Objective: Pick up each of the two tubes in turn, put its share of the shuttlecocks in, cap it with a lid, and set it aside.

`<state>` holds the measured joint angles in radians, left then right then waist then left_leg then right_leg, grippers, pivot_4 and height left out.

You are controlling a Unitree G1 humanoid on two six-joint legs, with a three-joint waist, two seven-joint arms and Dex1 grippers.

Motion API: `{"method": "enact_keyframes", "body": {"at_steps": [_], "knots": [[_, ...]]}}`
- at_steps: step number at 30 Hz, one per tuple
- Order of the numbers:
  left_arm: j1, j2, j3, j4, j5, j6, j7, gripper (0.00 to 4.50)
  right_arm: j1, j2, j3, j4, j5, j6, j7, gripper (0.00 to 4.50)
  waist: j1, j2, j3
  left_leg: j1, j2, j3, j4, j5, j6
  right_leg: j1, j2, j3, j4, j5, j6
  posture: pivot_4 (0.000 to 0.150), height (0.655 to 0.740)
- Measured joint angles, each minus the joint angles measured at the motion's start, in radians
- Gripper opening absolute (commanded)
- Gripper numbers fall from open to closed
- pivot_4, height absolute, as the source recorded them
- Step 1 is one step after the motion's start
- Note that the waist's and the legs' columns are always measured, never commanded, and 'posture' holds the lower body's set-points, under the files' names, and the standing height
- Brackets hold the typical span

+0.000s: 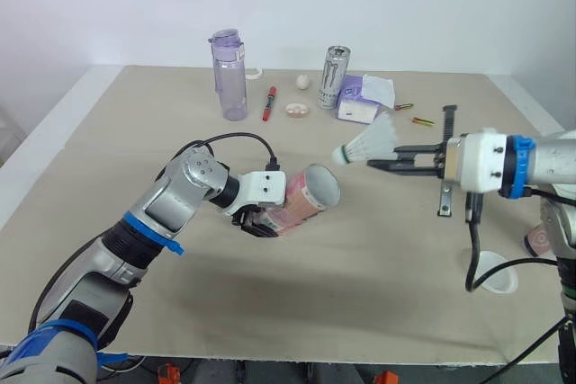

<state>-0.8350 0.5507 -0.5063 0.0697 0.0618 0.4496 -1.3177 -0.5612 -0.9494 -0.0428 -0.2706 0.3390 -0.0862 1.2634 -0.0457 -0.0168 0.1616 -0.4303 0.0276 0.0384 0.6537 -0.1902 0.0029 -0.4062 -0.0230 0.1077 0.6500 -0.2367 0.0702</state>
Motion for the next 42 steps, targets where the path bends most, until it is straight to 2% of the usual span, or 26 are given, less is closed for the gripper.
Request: {"method": "enact_keyframes", "body": {"at_steps": [8,12,14,16,17,18,20,21,25,28,29,31,36,37,42], "knots": [[-0.002,-0.013,0.000,0.001,0.000,-0.006,-0.004,3.01,-0.004,0.010,0.082,-0.024,-0.042,-0.016,0.010,0.11,0.004,0.000,0.000,-0.002,-0.001,0.000,0.000,0.000,0.000,-0.001,-0.001,0.000,0.000,-0.001,0.000,0.150,0.7400],[-0.002,-0.016,0.000,0.000,0.001,0.001,-0.002,3.01,-0.025,0.029,0.120,-0.001,-0.061,-0.044,0.031,1.10,0.004,0.000,0.000,-0.003,-0.001,0.000,0.000,0.000,0.000,-0.001,-0.001,0.000,0.000,-0.002,0.001,0.150,0.7400],[-0.002,-0.018,0.001,0.000,0.001,0.008,-0.001,3.01,-0.038,0.028,0.122,0.000,-0.059,-0.044,0.047,1.84,0.005,0.000,0.000,-0.003,-0.001,0.000,0.000,0.000,0.000,-0.001,-0.001,0.000,0.000,-0.002,0.001,0.150,0.7400],[-0.002,-0.020,0.001,-0.001,0.001,0.009,0.000,3.01,-0.041,0.013,0.120,0.000,-0.035,-0.030,0.070,2.91,0.006,0.000,0.000,-0.003,-0.001,0.000,0.000,0.000,0.000,-0.001,-0.001,0.000,0.000,-0.002,0.001,0.150,0.7400],[-0.002,-0.020,0.001,-0.001,0.001,0.009,0.000,3.01,-0.041,0.008,0.117,-0.002,-0.020,-0.015,0.074,3.07,0.006,0.000,0.000,-0.003,-0.001,0.000,0.000,0.000,0.000,-0.001,-0.002,0.000,0.000,-0.002,0.001,0.150,0.7400],[-0.002,-0.021,0.001,-0.001,0.001,0.009,0.000,3.01,-0.041,0.000,0.105,-0.004,0.009,0.016,0.080,3.71,0.006,0.000,0.000,-0.003,-0.001,-0.001,0.000,0.000,0.000,-0.001,-0.002,0.000,0.000,-0.002,0.001,0.150,0.7400],[-0.002,-0.021,0.001,-0.001,0.001,0.009,0.000,3.01,-0.042,-0.007,0.072,-0.014,0.071,0.090,0.075,4.25,0.007,0.000,0.000,-0.003,0.000,-0.001,0.000,0.000,0.000,-0.001,-0.002,0.000,0.000,-0.001,-0.001,0.150,0.7400],[-0.002,-0.021,0.001,-0.001,0.001,0.009,0.000,3.01,-0.044,-0.008,0.065,-0.017,0.088,0.115,0.070,4.40,0.007,0.000,0.000,-0.003,0.000,-0.001,0.000,0.000,0.000,-0.001,-0.002,0.000,0.000,-0.001,-0.001,0.150,0.7400],[-0.002,-0.022,0.000,0.000,0.005,0.007,0.000,3.01,-0.141,-0.012,0.006,0.004,0.231,0.391,-0.022,4.40,0.007,0.000,0.000,-0.003,0.001,-0.001,0.001,0.000,0.000,-0.001,-0.002,-0.001,0.000,-0.001,-0.001,0.150,0.7400],[-0.008,-0.026,-0.004,0.001,0.009,0.005,-0.003,3.01,-0.185,0.003,0.026,0.045,0.233,0.452,-0.035,3.58,0.008,0.000,0.000,-0.003,0.001,-0.001,0.000,0.000,0.000,-0.002,-0.002,-0.001,-0.001,-0.001,-0.001,0.150,0.7400],[-0.009,-0.027,-0.004,0.002,0.009,0.005,-0.003,3.01,-0.194,0.011,0.048,0.056,0.217,0.457,-0.034,3.01,0.009,0.000,0.000,-0.003,0.000,0.000,0.000,0.000,0.000,-0.002,-0.002,-0.001,0.000,-0.001,-0.001,0.150,0.7400],[-0.014,-0.034,-0.006,0.008,0.009,0.004,-0.005,3.01,-0.208,0.021,0.099,0.072,0.177,0.458,-0.014,2.33,0.012,0.000,0.000,-0.004,0.000,-0.001,0.000,0.000,0.000,-0.002,-0.002,-0.001,0.000,-0.001,0.000,0.150,0.7400],[-0.029,-0.057,-0.009,0.032,0.010,-0.001,-0.010,3.01,-0.264,0.056,0.214,0.091,0.104,0.457,0.051,0.20,0.026,0.000,0.000,-0.007,-0.001,-0.001,0.002,0.000,0.000,-0.004,-0.002,-0.001,0.000,-0.001,0.000,0.150,0.7400],[-0.030,-0.060,-0.009,0.037,0.010,-0.005,-0.011,3.01,-0.277,0.060,0.239,0.097,0.084,0.453,0.070,0.06,0.026,0.000,0.000,-0.007,-0.001,-0.002,0.002,0.000,0.000,-0.004,-0.002,-0.001,-0.001,-0.001,0.000,0.150,0.7400],[-0.033,-0.063,-0.009,0.039,0.017,-0.009,-0.017,3.01,-0.290,0.080,0.329,0.150,-0.012,0.402,0.138,0.06,0.026,0.000,0.000,-0.008,-0.002,-0.002,0.002,0.000,0.000,-0.004,-0.002,-0.001,-0.001,-0.001,-0.001,0.150,0.7400]]}}
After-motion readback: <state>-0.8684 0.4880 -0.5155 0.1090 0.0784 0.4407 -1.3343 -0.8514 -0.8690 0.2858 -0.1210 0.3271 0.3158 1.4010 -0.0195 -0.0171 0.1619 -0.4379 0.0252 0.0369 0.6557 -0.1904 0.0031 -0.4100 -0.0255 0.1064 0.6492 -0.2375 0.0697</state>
